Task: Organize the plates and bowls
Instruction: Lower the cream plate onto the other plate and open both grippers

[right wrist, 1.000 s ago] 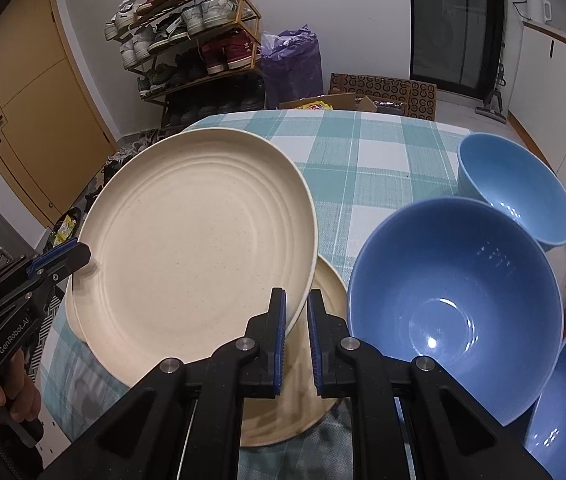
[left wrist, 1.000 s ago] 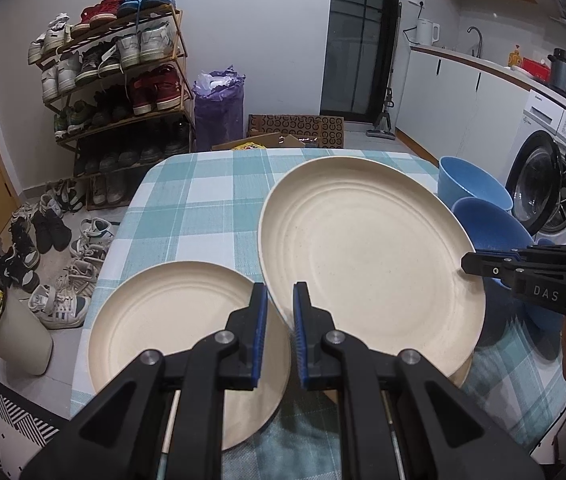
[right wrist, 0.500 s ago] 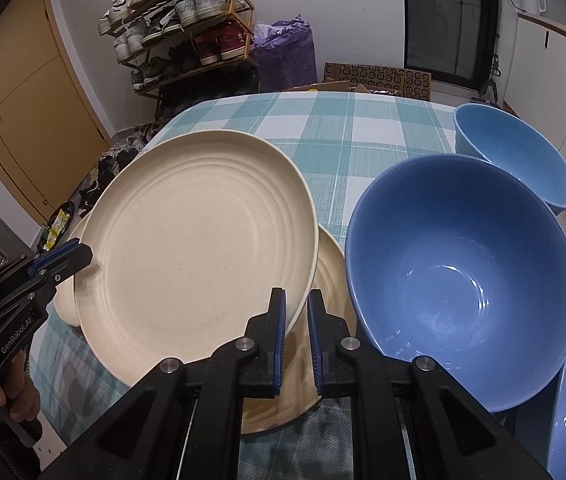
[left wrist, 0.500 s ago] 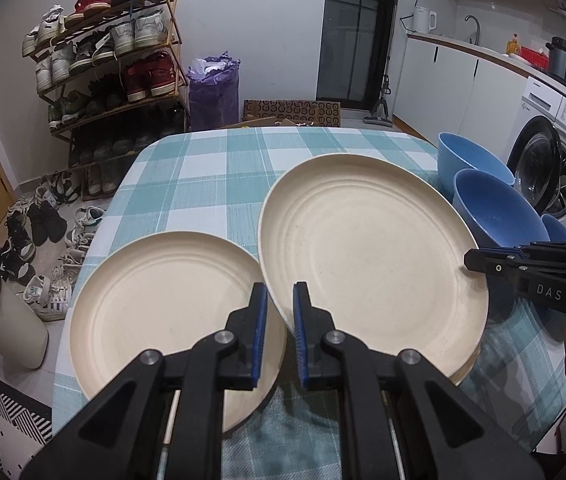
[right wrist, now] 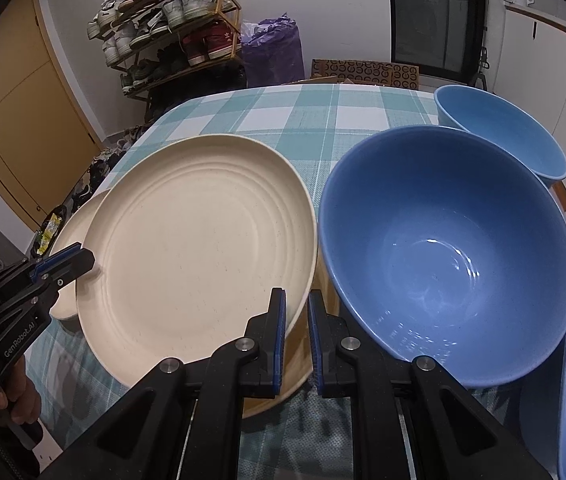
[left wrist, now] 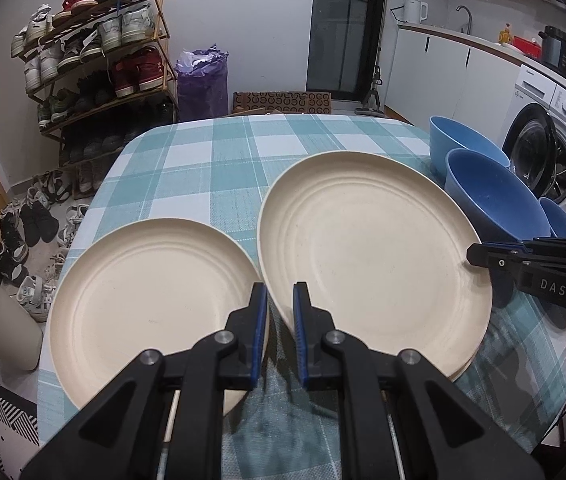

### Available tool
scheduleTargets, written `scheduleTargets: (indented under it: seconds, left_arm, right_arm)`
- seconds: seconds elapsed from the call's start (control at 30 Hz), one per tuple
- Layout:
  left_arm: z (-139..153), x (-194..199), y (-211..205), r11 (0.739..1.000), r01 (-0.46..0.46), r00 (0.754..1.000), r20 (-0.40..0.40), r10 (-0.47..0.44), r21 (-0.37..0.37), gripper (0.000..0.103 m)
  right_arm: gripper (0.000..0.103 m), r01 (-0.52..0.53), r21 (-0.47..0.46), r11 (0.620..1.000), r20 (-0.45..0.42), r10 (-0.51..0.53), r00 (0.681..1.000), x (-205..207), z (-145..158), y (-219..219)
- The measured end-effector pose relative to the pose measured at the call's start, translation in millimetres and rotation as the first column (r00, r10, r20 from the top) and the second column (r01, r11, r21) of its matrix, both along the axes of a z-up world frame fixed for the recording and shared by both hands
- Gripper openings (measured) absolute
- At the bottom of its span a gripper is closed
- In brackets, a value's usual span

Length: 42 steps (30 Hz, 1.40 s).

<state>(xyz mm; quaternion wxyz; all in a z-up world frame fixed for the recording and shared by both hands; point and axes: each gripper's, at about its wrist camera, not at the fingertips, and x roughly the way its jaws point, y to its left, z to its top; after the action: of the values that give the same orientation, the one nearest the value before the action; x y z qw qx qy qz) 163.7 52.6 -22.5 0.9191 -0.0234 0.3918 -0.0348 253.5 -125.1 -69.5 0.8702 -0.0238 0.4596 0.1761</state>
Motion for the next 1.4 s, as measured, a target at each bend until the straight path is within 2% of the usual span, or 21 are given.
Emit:
scheduleTargets:
  seconds: [0.27,0.5,1.4]
  left_arm:
    - [-5.8,0.4,-4.1,1.0,0.01,1.0,-0.009,-0.01,0.014,0.01]
    - [-13.4,3.4,-12.6,0.998,0.022,0.999,-0.036,-0.019,0.061,0.01]
    - [-28.6,6.3,-20.7,0.995,0.046,0.996,-0.082,-0.039,0.083,0.013]
  right_arm:
    - [0.011,0.01,-0.006,1.0,-0.002,-0.01,1.0,-6.2,-3.9,-3.3]
    - [0.012,0.014,-0.053,0.999,0.013,-0.013,1.0,-16.1,-8.6,0.9]
    - [0.015,0.014,-0.183,0.983,0.026,-0.009,1.0,-21.2,-22.5,9.8]
